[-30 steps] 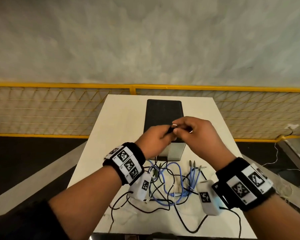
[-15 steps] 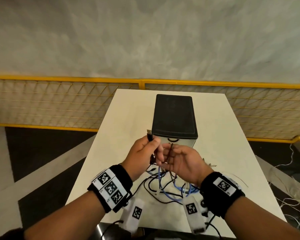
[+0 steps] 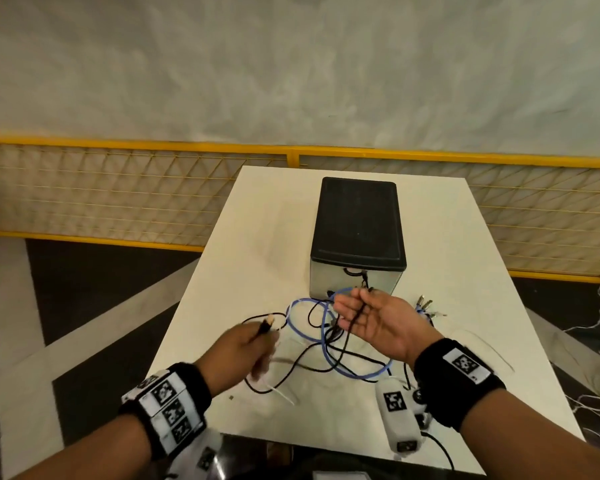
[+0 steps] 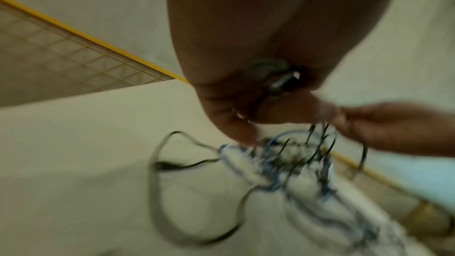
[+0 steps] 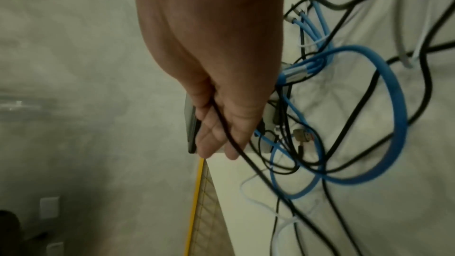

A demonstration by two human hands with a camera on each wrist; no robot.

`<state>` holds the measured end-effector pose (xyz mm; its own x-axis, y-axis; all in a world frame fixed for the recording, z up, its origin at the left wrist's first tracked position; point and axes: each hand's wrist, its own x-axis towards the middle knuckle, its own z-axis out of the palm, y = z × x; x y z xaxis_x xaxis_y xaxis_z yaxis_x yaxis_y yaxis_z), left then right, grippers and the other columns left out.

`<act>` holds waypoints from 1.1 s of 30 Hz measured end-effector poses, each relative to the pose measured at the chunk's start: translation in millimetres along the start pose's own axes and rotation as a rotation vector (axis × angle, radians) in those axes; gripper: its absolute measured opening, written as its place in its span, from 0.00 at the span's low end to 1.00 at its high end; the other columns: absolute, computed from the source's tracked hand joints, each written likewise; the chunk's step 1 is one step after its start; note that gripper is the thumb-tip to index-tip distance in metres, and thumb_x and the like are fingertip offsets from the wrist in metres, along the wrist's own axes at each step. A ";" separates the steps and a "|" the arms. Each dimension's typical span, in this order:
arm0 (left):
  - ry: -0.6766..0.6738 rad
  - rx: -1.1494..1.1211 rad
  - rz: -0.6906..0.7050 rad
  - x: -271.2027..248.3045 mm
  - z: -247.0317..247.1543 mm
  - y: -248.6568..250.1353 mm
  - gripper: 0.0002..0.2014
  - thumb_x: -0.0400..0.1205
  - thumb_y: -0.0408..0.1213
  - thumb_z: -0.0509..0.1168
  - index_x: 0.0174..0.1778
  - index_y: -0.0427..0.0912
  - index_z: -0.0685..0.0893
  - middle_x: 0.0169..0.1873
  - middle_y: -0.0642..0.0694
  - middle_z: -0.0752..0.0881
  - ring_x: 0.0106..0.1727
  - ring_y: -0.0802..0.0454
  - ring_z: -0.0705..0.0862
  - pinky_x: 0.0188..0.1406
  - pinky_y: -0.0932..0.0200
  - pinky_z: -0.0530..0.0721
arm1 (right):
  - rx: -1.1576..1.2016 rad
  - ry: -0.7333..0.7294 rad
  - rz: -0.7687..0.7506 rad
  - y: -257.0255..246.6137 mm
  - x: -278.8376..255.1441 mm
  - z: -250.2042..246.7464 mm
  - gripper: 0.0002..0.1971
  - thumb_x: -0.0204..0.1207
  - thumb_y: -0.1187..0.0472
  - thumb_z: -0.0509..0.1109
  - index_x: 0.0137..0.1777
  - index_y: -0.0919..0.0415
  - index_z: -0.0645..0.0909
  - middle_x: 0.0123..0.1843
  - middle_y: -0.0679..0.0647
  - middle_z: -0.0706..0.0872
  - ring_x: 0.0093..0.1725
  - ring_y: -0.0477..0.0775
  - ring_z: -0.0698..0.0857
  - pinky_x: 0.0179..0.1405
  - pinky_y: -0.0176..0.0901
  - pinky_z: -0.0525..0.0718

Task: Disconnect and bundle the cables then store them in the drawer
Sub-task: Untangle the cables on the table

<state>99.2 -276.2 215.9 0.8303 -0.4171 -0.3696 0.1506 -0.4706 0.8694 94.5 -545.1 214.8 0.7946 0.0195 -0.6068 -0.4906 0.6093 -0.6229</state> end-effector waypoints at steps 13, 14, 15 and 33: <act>-0.059 0.088 0.288 71.5 84.3 66.8 0.11 0.78 0.39 0.71 0.30 0.47 0.80 0.28 0.52 0.82 0.32 0.56 0.80 0.40 0.54 0.82 | -0.032 -0.077 0.035 4.9 -15.9 -1.6 0.19 0.88 0.53 0.53 0.63 0.60 0.83 0.55 0.61 0.90 0.51 0.58 0.85 0.62 0.59 0.78; -0.080 0.068 0.291 69.9 86.9 63.5 0.11 0.79 0.37 0.71 0.31 0.46 0.80 0.29 0.52 0.81 0.33 0.57 0.80 0.41 0.56 0.81 | -0.021 -0.068 0.037 3.4 -15.4 -2.3 0.18 0.88 0.54 0.53 0.63 0.59 0.83 0.53 0.60 0.90 0.48 0.58 0.85 0.56 0.56 0.79; -0.085 0.044 0.270 66.8 90.5 61.2 0.08 0.78 0.38 0.70 0.33 0.44 0.82 0.31 0.51 0.82 0.35 0.56 0.81 0.43 0.56 0.82 | -0.017 -0.057 0.038 2.9 -14.7 -3.2 0.18 0.88 0.54 0.53 0.63 0.59 0.82 0.52 0.60 0.90 0.46 0.57 0.84 0.50 0.53 0.79; -0.514 0.273 0.153 -20.3 32.3 6.5 0.14 0.79 0.41 0.73 0.30 0.51 0.76 0.27 0.53 0.72 0.30 0.59 0.70 0.34 0.59 0.70 | -0.176 0.113 0.174 16.3 -17.5 8.9 0.17 0.89 0.58 0.55 0.48 0.65 0.82 0.39 0.61 0.92 0.40 0.58 0.93 0.44 0.53 0.90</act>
<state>66.0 -295.9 218.5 0.4557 -0.7864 -0.4170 -0.1499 -0.5296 0.8349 75.8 -528.4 219.7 0.6531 0.0175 -0.7570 -0.6787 0.4569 -0.5750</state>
